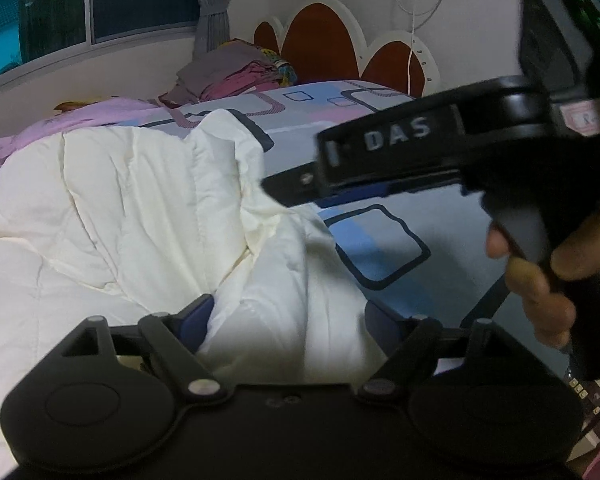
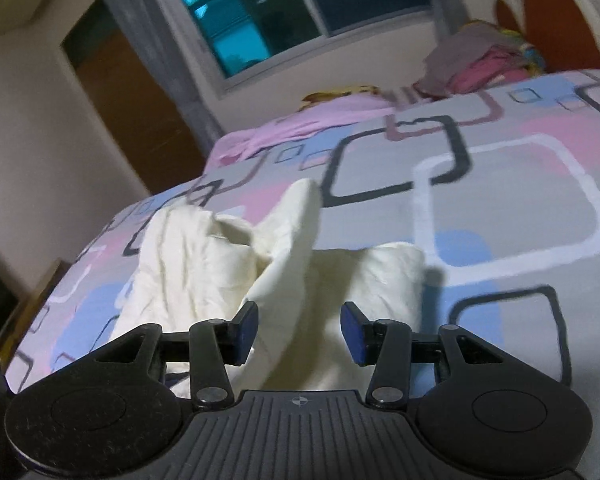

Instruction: Fold large clothes

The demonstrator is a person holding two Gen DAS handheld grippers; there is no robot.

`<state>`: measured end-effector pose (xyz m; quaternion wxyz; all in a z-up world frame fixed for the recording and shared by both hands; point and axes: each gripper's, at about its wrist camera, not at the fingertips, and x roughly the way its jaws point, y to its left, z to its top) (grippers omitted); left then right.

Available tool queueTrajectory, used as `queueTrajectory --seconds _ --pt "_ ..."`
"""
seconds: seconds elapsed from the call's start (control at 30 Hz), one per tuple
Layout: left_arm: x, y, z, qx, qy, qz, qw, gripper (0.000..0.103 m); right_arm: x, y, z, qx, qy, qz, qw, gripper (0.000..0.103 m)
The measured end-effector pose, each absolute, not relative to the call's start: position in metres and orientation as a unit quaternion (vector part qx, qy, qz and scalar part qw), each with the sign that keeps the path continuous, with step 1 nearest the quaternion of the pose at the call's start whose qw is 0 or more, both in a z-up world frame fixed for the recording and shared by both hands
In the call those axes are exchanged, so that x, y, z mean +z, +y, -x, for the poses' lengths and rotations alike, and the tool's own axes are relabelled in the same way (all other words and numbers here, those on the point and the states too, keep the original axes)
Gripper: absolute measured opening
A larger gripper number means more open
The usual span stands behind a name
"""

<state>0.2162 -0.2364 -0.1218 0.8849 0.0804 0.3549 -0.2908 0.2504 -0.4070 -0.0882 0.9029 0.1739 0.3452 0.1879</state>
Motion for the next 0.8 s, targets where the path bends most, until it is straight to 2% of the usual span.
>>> queueTrajectory --seconds 0.17,0.37,0.43,0.5,0.6,0.63,0.67,0.73,0.8 --pt "-0.1 -0.224 -0.208 -0.286 0.364 -0.049 0.885 0.081 -0.087 -0.407 -0.255 0.182 0.345 -0.141 0.91 0.046" --pt "-0.044 -0.186 -0.183 -0.296 0.345 -0.014 0.89 0.085 -0.092 -0.404 -0.254 0.173 0.35 -0.117 0.913 0.046" --pt "-0.024 -0.164 -0.183 -0.279 0.334 0.009 0.9 0.087 -0.09 -0.406 -0.251 0.166 0.345 -0.114 0.917 0.046" --pt "-0.009 -0.136 -0.189 -0.248 0.317 0.034 0.915 0.094 -0.085 -0.406 -0.248 0.155 0.338 -0.118 0.921 0.046" --pt "-0.015 -0.102 -0.214 -0.173 0.317 0.029 0.932 0.091 -0.074 -0.403 -0.243 0.141 0.326 -0.143 0.924 0.046" --pt "-0.025 -0.092 -0.226 -0.153 0.324 0.029 0.933 0.09 -0.07 -0.4 -0.241 0.138 0.323 -0.151 0.924 0.049" --pt "-0.034 -0.085 -0.237 -0.142 0.333 0.034 0.932 0.086 -0.066 -0.396 -0.238 0.135 0.319 -0.159 0.925 0.07" --pt "-0.057 -0.077 -0.259 -0.143 0.354 0.049 0.923 0.081 -0.063 -0.385 -0.234 0.127 0.316 -0.165 0.926 0.091" --pt "-0.08 -0.082 -0.272 -0.161 0.364 0.049 0.916 0.077 -0.063 -0.369 -0.234 0.129 0.328 -0.162 0.922 0.091"
